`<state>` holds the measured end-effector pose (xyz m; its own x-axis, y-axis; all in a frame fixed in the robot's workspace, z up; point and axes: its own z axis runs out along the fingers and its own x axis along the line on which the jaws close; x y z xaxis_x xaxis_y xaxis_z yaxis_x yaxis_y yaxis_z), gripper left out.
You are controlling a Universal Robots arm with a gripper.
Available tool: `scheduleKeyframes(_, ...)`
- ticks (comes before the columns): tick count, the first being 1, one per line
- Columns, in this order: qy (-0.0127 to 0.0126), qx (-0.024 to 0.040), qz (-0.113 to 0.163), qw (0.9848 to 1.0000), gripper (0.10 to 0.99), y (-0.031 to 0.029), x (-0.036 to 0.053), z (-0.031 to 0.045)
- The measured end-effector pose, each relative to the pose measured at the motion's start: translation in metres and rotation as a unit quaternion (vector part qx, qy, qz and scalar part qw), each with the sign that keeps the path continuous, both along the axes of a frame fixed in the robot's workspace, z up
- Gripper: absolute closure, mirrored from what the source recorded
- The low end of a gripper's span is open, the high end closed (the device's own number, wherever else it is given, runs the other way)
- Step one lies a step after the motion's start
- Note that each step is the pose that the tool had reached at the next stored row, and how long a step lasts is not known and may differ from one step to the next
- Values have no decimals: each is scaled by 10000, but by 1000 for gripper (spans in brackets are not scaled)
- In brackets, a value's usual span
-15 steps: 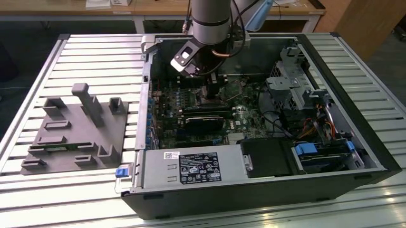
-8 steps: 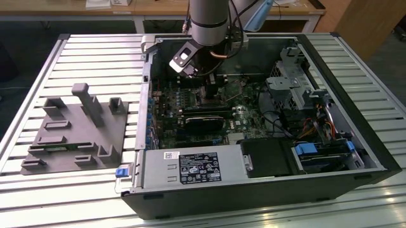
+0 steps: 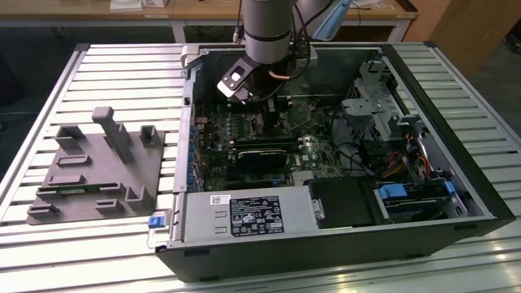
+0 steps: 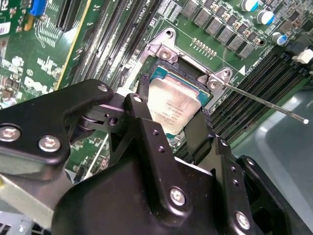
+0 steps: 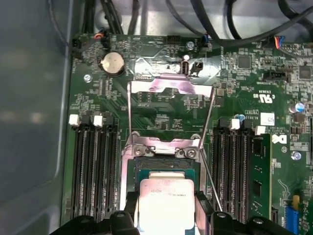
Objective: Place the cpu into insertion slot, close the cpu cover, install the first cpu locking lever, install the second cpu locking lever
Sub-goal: 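Place the cpu into insertion slot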
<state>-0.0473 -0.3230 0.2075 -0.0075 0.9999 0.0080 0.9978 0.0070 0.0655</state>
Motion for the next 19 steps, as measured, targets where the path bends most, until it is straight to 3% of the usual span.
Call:
scheduleKeyframes(6, 0, 0, -312, 9995, 549, 5, 0, -42)
scheduleKeyframes(19, 0, 9, -269, 9996, 549, 37, 3, -119)
